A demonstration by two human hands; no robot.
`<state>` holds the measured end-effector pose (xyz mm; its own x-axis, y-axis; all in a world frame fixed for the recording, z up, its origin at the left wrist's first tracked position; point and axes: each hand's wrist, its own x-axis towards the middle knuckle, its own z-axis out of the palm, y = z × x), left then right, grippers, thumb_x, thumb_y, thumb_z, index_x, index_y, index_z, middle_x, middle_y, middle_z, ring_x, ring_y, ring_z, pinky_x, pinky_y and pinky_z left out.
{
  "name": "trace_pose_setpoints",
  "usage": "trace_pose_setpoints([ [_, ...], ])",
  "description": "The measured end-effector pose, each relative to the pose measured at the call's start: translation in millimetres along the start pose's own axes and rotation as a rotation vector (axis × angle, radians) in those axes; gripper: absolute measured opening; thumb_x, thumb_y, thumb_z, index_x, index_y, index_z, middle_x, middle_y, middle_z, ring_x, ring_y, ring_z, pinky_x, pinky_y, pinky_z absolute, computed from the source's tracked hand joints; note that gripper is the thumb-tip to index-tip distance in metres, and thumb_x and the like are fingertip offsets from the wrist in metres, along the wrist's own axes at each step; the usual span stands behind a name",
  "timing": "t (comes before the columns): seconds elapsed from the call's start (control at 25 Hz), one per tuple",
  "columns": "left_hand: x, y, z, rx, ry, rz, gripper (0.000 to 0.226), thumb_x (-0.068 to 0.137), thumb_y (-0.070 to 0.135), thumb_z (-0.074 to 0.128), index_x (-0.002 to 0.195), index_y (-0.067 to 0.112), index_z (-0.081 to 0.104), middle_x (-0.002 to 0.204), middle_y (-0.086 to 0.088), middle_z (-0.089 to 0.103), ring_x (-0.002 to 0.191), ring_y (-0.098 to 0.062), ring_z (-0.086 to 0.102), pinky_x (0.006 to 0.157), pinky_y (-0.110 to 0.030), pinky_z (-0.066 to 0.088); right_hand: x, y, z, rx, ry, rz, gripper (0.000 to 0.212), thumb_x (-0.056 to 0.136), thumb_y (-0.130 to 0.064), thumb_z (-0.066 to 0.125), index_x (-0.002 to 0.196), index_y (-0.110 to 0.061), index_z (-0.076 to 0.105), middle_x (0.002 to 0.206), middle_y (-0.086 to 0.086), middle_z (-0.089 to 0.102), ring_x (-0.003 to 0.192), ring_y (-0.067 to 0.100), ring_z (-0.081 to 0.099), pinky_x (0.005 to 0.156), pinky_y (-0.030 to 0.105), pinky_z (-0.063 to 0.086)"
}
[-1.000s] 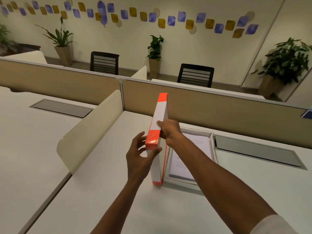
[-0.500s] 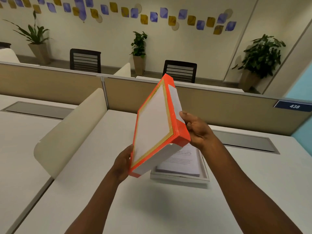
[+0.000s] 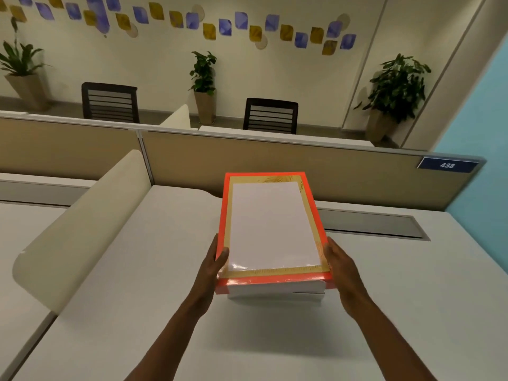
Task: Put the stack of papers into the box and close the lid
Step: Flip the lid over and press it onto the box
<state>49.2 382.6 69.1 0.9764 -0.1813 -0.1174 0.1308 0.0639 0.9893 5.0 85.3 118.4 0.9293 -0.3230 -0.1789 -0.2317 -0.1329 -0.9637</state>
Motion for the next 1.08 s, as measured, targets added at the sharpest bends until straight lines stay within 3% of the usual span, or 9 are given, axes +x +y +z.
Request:
trace_pose_setpoints([
  [0.04, -2.4, -5.5, 6.2, 0.059, -0.013, -0.024, 0.116, 0.058, 0.093, 0.058, 0.157, 0.045, 0.021, 0.162, 0.016, 0.032, 0.143, -0.014, 0.041, 0.119, -0.050, 0.035, -2.3, 16.6, 0.6, -0.013, 0.013, 0.012, 0.053, 0.098, -0.049, 0.046, 0.148, -0.031, 0.042, 0.139, -0.006, 0.056, 0.124, 0.024, 0.057, 0.100, 0.047, 0.052],
  [0.12, -3.5, -14.0, 16.0, 0.148, -0.023, -0.069, 0.132, 0.047, 0.100, 0.053, 0.159, 0.044, 0.010, 0.167, 0.014, 0.020, 0.149, -0.019, 0.033, 0.122, -0.051, 0.028, -4.5, 44.8, 1.3, -0.062, 0.062, 0.028, 0.058, 0.098, -0.049, 0.046, 0.153, -0.034, 0.033, 0.148, -0.004, 0.047, 0.132, 0.027, 0.049, 0.106, 0.052, 0.047],
  [0.24, 5.2, -17.7, 22.5, 0.313, -0.037, -0.105, 0.142, 0.040, 0.105, 0.044, 0.160, 0.042, 0.002, 0.171, 0.006, 0.007, 0.156, -0.027, 0.022, 0.123, -0.052, 0.025, -0.6, 71.7, 1.1, -0.157, 0.093, 0.054, 0.058, 0.100, -0.044, 0.047, 0.154, -0.034, 0.027, 0.153, 0.002, 0.044, 0.132, 0.031, 0.049, 0.107, 0.056, 0.046],
  [0.36, 18.2, -17.8, 27.4, 0.447, -0.064, -0.105, 0.147, 0.037, 0.108, 0.038, 0.160, 0.036, -0.001, 0.172, 0.002, 0.006, 0.157, -0.030, 0.019, 0.124, -0.055, 0.024, 7.6, 81.6, 3.5, -0.215, 0.095, 0.046, 0.059, 0.102, -0.037, 0.047, 0.155, -0.030, 0.023, 0.153, 0.007, 0.043, 0.130, 0.033, 0.051, 0.106, 0.050, 0.047],
  [0.56, 37.7, -28.6, 27.6, 0.455, -0.055, -0.133, 0.141, 0.046, 0.104, 0.043, 0.161, 0.033, 0.001, 0.169, -0.001, 0.019, 0.152, -0.032, 0.032, 0.120, -0.057, 0.035, 28.0, 83.6, 5.5, -0.259, 0.079, 0.031, 0.058, 0.103, -0.033, 0.046, 0.156, -0.024, 0.024, 0.152, 0.009, 0.044, 0.129, 0.033, 0.051, 0.104, 0.043, 0.045],
  [0.68, 43.6, -34.7, 29.1, 0.446, -0.036, -0.120, 0.112, 0.072, 0.078, 0.053, 0.160, 0.034, 0.002, 0.165, 0.002, 0.028, 0.143, -0.030, 0.046, 0.113, -0.049, 0.046, 42.4, 82.1, 4.3, -0.272, 0.048, 0.038, 0.058, 0.103, -0.032, 0.046, 0.155, -0.022, 0.024, 0.151, 0.010, 0.044, 0.128, 0.034, 0.052, 0.104, 0.047, 0.047],
  [0.76, 47.1, -35.6, 30.4, 0.442, -0.029, -0.117, 0.106, 0.076, 0.070, 0.054, 0.160, 0.033, 0.001, 0.165, 0.003, 0.029, 0.141, -0.029, 0.048, 0.110, -0.046, 0.047, 50.3, 80.9, 4.0, -0.271, 0.028, 0.053, 0.058, 0.103, -0.032, 0.046, 0.156, -0.021, 0.024, 0.150, 0.011, 0.045, 0.126, 0.035, 0.054, 0.105, 0.050, 0.049],
  [0.96, 54.3, -40.1, 30.5, 0.427, -0.016, -0.127, 0.106, 0.075, 0.072, 0.053, 0.160, 0.034, 0.002, 0.164, 0.002, 0.031, 0.141, -0.031, 0.048, 0.110, -0.048, 0.046, 59.7, 86.5, 7.3, -0.250, 0.005, 0.085, 0.058, 0.103, -0.031, 0.046, 0.156, -0.022, 0.024, 0.149, 0.012, 0.045, 0.126, 0.035, 0.054, 0.103, 0.053, 0.050],
  [1.08, 57.0, -41.8, 28.6, 0.429, -0.017, -0.145, 0.116, 0.066, 0.083, 0.050, 0.160, 0.033, 0.002, 0.165, 0.002, 0.029, 0.143, -0.032, 0.046, 0.111, -0.048, 0.045, 60.0, 90.2, 12.7, -0.245, 0.009, 0.105, 0.057, 0.104, -0.031, 0.045, 0.156, -0.022, 0.024, 0.147, 0.012, 0.047, 0.124, 0.035, 0.055, 0.101, 0.052, 0.051],
])
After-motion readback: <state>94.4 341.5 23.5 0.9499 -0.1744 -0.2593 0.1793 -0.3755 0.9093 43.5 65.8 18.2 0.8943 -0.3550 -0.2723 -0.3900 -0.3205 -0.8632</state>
